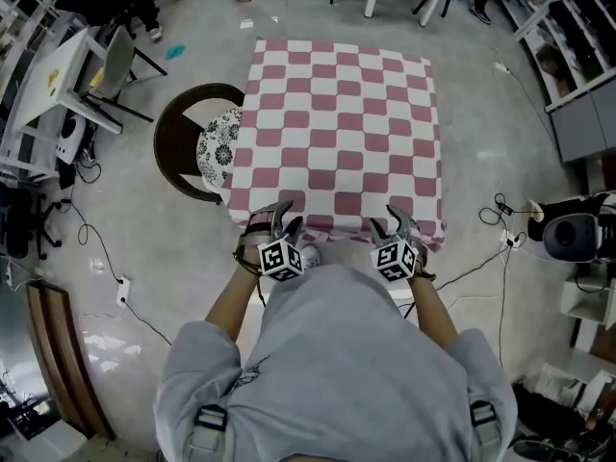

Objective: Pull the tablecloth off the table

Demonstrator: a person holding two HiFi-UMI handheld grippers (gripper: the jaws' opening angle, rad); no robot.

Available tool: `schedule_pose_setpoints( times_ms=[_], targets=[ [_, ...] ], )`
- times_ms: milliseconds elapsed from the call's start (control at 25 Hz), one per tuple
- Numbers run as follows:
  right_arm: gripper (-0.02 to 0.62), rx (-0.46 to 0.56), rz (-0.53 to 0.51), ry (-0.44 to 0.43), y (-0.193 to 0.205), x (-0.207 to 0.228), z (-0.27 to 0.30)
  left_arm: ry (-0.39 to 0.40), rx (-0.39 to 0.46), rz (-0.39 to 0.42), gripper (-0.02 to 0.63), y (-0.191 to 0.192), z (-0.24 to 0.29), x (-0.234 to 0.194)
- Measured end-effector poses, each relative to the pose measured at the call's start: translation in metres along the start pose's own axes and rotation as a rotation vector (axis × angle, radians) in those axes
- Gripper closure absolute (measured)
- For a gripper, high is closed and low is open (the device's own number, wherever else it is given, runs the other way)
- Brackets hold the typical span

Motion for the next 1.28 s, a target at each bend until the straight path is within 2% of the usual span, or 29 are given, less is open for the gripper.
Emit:
schedule_pose_setpoints(
  times_ms=[160, 320, 680, 880, 1120, 1280],
  targets=[
    [0.385, -0.108, -0.086, -0.091, 0.016, -0.016, 0.018, 0.083, -0.053, 0.014, 0.383, 0.021, 0.012, 0.012],
    [0.385, -0.192, -0.192, -0.156, 0.025, -0.029, 0.032, 0.156, -0.11, 0.08, 0.383, 0.036, 0.025, 0.025],
    [0.385, -0.308, -0.346, -0.222, 0.047, -0.037, 0.061, 0.229, -0.15, 0.19, 0.383, 0.056, 0.044, 0.033],
    [0.34, -0.382, -0.416, -0.255, 0.054, -0.043, 0.07, 0.303, -0.176, 0.245, 0.383, 0.065, 0.054, 0.045],
    [0.321, -0.438, -0.444, -0.232, 0.06, -0.045, 0.078, 0.297, -0.173, 0.246, 0.383, 0.071, 0.063, 0.053],
    [0.321, -0.44, -0.447, -0.224, 0.068, -0.052, 0.085, 0.286, -0.183, 0.268, 0.383, 0.076, 0.07, 0.055]
  ],
)
Point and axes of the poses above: the fingertips, and each gripper's own axes: z forward along the fingers, x to its right, y out of its underside, the point moved 9 cm from there along -z, backward along the fingers, and after that the axes turned 3 degrees about -y, right-handed, at the moved point
